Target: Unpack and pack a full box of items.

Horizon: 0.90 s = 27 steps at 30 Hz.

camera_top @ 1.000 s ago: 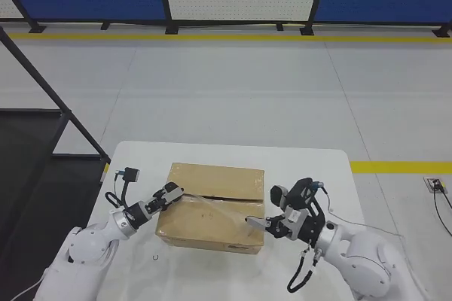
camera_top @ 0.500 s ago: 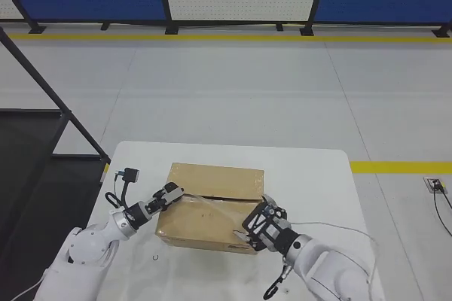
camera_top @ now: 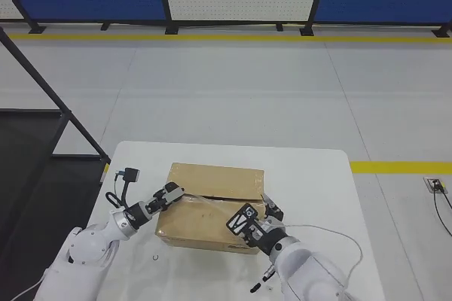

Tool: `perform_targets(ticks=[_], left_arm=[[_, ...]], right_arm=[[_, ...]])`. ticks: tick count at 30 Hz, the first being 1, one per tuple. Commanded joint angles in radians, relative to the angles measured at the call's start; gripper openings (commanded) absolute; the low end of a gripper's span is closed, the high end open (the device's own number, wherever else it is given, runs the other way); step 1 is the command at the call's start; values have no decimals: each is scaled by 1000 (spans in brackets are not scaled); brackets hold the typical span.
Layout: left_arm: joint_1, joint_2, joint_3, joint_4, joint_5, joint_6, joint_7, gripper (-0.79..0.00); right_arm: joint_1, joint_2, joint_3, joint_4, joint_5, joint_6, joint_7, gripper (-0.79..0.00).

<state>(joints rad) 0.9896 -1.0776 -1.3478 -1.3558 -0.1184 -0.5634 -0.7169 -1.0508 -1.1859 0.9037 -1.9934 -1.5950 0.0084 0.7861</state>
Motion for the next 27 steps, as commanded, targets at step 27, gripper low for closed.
perform_targets(ticks=[27], left_arm=[[10,7,-6,-9,-15,-11,-4,0]], right_arm=[[96,-77,71,151,-60,248,122,0]])
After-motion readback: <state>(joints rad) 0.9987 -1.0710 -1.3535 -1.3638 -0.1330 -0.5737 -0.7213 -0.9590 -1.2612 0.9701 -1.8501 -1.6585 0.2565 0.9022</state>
